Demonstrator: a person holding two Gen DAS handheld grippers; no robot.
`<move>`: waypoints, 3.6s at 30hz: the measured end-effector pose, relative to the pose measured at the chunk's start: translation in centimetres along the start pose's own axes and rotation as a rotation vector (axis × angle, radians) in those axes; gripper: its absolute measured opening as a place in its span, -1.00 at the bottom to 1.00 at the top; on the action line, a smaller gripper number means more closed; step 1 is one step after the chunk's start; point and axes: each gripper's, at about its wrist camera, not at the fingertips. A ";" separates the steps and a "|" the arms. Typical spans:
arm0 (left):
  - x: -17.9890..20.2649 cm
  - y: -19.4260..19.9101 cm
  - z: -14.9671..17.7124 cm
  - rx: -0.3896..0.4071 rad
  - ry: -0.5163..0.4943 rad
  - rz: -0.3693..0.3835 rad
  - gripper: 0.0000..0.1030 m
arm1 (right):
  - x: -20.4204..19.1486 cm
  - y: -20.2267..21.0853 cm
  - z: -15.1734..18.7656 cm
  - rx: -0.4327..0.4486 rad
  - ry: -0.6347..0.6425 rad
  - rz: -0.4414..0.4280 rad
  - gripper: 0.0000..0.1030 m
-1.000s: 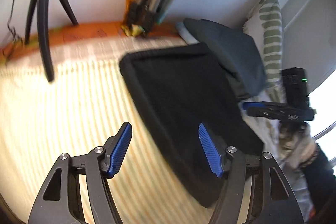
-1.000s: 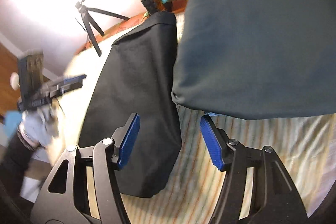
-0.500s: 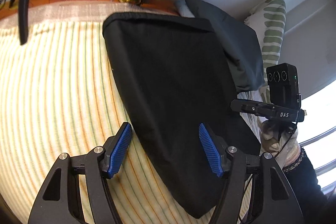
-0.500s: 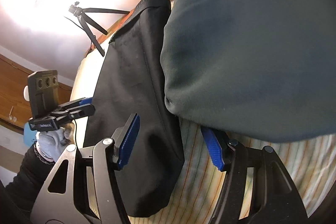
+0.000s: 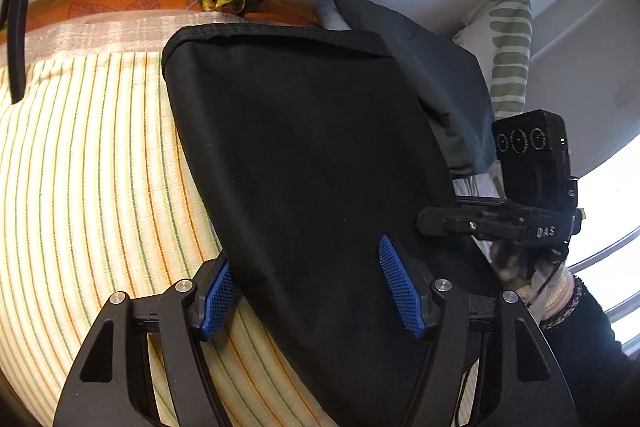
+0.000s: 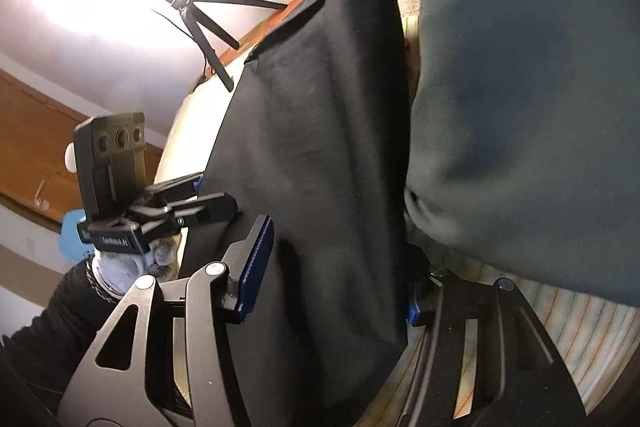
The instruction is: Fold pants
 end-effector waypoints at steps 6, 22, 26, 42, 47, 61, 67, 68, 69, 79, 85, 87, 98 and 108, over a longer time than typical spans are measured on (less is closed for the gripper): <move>0.0 0.0 -0.1 0.032 -0.004 -0.038 -0.11 | -0.5 -0.3 0.0 0.019 -0.005 0.033 -0.22; 1.6 2.9 -0.3 0.114 -0.077 -0.061 -0.69 | -6.4 2.9 0.5 0.102 0.124 0.107 -0.70; 2.8 3.7 -0.7 0.137 -0.104 -0.056 -0.70 | -7.4 4.2 0.3 0.119 0.142 0.113 -0.71; 11.2 3.3 -6.0 0.224 -0.230 0.016 -0.71 | -9.9 13.3 -3.1 0.239 0.246 0.203 -0.71; 14.6 0.8 -8.9 0.254 -0.304 0.031 -0.71 | -8.1 16.7 -5.6 0.282 0.238 0.243 -0.71; 18.0 -6.0 -13.7 0.251 -0.319 0.069 -0.71 | -2.3 20.2 -11.5 0.326 0.236 0.351 -0.71; 16.7 -8.3 -14.6 0.232 -0.277 0.065 -0.71 | 0.9 19.6 -13.3 0.313 0.225 0.343 -0.71; 16.5 -8.8 -14.7 0.226 -0.270 0.063 -0.71 | 1.4 19.4 -13.6 0.309 0.225 0.348 -0.71; 16.5 -9.4 -14.9 0.219 -0.265 0.058 -0.71 | 1.9 19.1 -13.8 0.303 0.223 0.351 -0.71; 17.1 -14.1 -15.6 0.175 -0.244 -0.020 -0.69 | 6.3 17.4 -14.9 0.277 0.199 0.440 -0.55; 17.9 -14.6 -15.5 0.159 -0.283 -0.095 -0.54 | 6.1 17.8 -14.5 0.311 0.226 0.568 -0.18; 17.5 -14.5 -15.7 0.156 -0.266 -0.115 -0.46 | 6.0 17.9 -14.4 0.314 0.235 0.621 0.01; 17.2 -10.0 -15.2 0.214 -0.292 -0.152 -0.38 | 4.4 20.6 -13.6 0.376 0.171 0.763 0.09; 19.8 -4.1 -12.6 0.259 -0.370 -0.153 0.32 | -0.8 22.0 -10.5 0.444 0.163 0.751 0.36</move>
Point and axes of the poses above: each gripper's, at about its wrist camera, not at the fingertips, and y roughly against the way its jaws point, x to its right, z to its underside, and after that the axes turned 8 degrees about x, right-handed
